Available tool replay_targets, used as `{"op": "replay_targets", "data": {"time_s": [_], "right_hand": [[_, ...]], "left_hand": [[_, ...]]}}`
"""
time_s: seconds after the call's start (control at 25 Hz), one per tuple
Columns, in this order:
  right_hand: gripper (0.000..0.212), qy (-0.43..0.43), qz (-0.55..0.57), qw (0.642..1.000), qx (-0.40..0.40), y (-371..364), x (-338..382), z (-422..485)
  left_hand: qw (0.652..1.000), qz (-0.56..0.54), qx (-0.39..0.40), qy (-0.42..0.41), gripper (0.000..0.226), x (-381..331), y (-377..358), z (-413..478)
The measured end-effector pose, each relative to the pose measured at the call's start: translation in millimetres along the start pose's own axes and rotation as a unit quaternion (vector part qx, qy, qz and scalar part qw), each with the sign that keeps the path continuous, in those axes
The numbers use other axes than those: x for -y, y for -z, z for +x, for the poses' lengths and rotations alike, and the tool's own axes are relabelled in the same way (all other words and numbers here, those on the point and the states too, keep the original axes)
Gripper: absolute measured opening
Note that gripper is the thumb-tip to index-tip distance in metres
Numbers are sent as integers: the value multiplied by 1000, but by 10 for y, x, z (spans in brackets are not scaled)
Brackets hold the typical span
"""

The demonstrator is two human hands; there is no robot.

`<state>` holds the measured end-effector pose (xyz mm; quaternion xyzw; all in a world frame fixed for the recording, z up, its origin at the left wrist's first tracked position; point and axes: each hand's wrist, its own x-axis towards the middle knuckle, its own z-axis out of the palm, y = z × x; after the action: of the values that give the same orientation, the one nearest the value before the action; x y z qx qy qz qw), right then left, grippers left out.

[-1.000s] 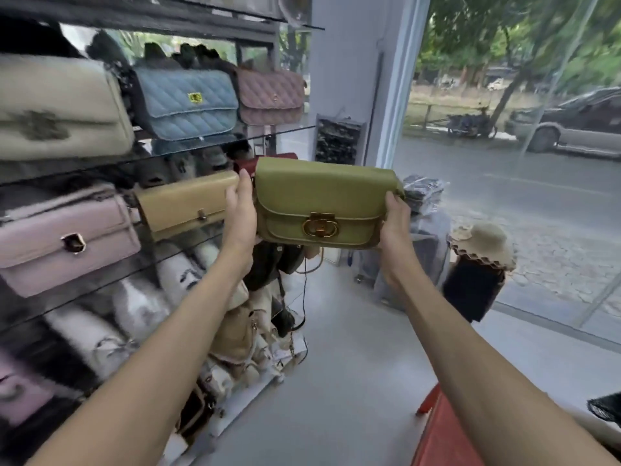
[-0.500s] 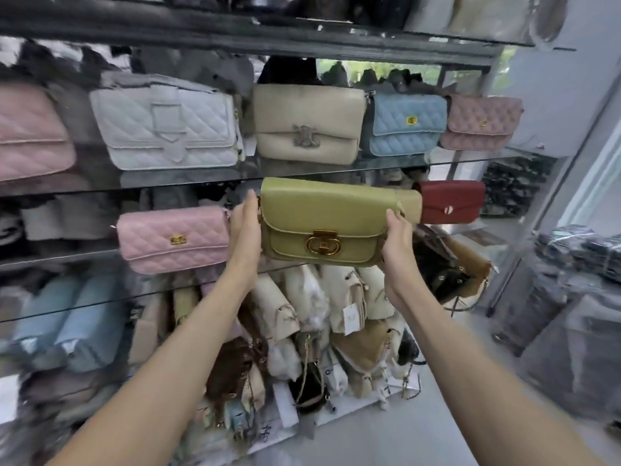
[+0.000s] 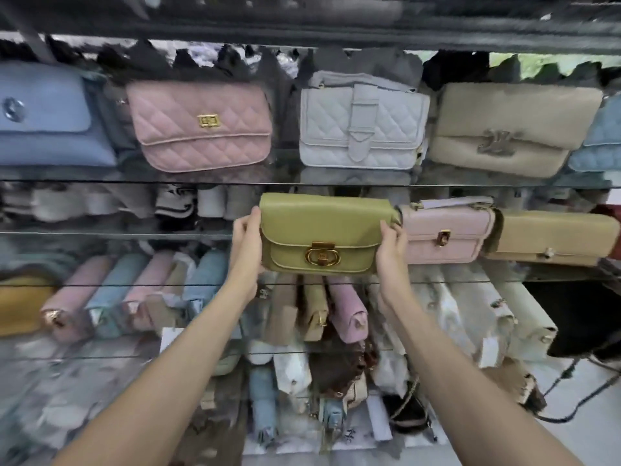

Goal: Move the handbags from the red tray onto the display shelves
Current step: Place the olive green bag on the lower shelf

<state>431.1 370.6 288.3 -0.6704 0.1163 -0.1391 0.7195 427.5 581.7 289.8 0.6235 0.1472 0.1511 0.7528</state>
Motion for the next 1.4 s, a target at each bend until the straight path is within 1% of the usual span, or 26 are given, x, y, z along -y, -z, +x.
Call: {"op": "replay_targets", "data": {"time_s": [0.08,0.24,0.44,0.52,0.56,0.64,0.68,0.96,1.08,1.28,1.4], "right_hand": [[52,12,-2,1000,20,-374,0,-74],[47,-9,-2,997,82,-1011,-21,-279],[48,-22,-11,989,143,-1508,-147,-403],[48,-24,-15,988,153,-1683,-193,-416],[49,-29,-15,987,157,-1760,-224,-413],[52,-41,-13,985,166,-1863,-265,-408],[54,-45,-16,984,170,-1906,-271,-404],[63,-68,-32,981,180,-2185,-316,-231],[66,-69,-47,981,174,-2258,-388,-148],[60,-64,-51,985,154,-2352,-435,-55],[58,-53,-44,986,149,-2336,-498,-58]], "left_hand": [[999,0,-34,1,25,-47,356,132],[997,10,-75,-25,32,-109,970,335],[993,14,-118,-23,40,-123,1473,495],[990,20,-134,-21,46,-84,1655,606],[990,25,-140,-21,43,-53,1741,678],[990,38,-137,-16,34,-37,1819,751],[991,36,-130,-14,34,-46,1836,787],[995,0,-102,1,49,-56,1850,1150],[996,2,-86,15,48,18,1841,1303],[995,8,-99,27,49,57,1824,1363],[994,19,-108,9,42,72,1804,1351]]}}
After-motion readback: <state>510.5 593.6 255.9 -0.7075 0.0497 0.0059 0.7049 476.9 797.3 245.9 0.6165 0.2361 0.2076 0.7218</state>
